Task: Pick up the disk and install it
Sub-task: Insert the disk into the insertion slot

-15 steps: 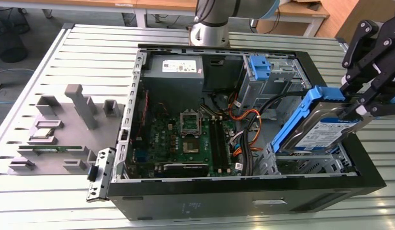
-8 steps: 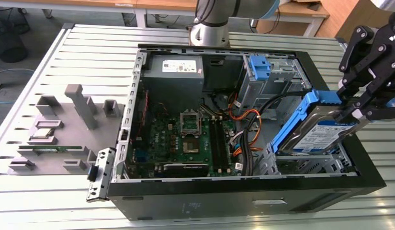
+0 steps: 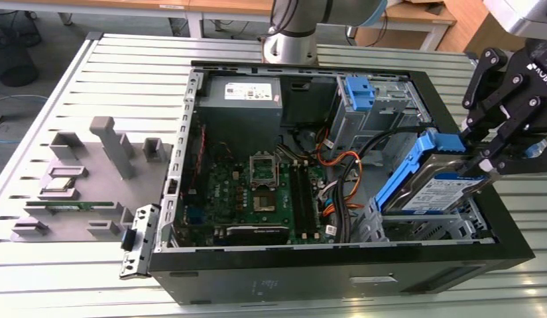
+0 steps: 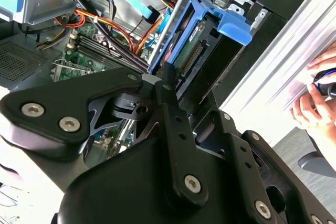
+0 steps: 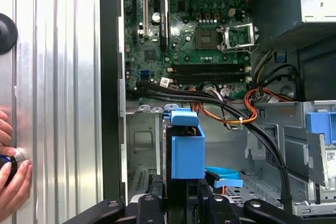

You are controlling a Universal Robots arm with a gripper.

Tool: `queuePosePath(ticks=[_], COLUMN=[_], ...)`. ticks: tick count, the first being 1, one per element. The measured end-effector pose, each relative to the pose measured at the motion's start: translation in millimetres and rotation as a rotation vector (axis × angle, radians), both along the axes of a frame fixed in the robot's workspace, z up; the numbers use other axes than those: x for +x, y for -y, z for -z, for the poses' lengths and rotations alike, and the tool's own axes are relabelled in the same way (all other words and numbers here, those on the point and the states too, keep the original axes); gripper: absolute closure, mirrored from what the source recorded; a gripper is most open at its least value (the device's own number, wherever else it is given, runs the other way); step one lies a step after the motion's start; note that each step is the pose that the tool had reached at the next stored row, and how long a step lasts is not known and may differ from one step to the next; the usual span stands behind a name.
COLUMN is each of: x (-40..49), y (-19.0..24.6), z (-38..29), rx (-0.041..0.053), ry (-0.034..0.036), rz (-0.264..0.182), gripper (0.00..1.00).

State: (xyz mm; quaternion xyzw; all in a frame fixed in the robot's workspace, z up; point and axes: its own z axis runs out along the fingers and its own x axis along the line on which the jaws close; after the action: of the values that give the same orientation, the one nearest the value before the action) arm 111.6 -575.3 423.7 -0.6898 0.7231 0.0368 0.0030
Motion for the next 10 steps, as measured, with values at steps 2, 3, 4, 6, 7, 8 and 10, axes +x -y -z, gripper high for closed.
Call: queuePosePath(ticks=[2,3,4,6,7,8,10], x=[0.0,0.0,0.0,0.0,0.0,0.0,0.0], y=[0.0,0.0,0.0,0.0,0.0,0.0,0.0], z=[3.8,5.6,7.3,10.9,12.7,14.5,18.3], rx=[0.0,0.0,0.0,0.0,0.0,0.0,0.0], ry=[0.0,0.0,0.0,0.0,0.0,0.0,0.0], rz=[0.0,0.0,0.0,0.0,0.0,0.0,0.0], gripper=[0.65,0.65,0.65,0.65,0.65,0.65,0.65])
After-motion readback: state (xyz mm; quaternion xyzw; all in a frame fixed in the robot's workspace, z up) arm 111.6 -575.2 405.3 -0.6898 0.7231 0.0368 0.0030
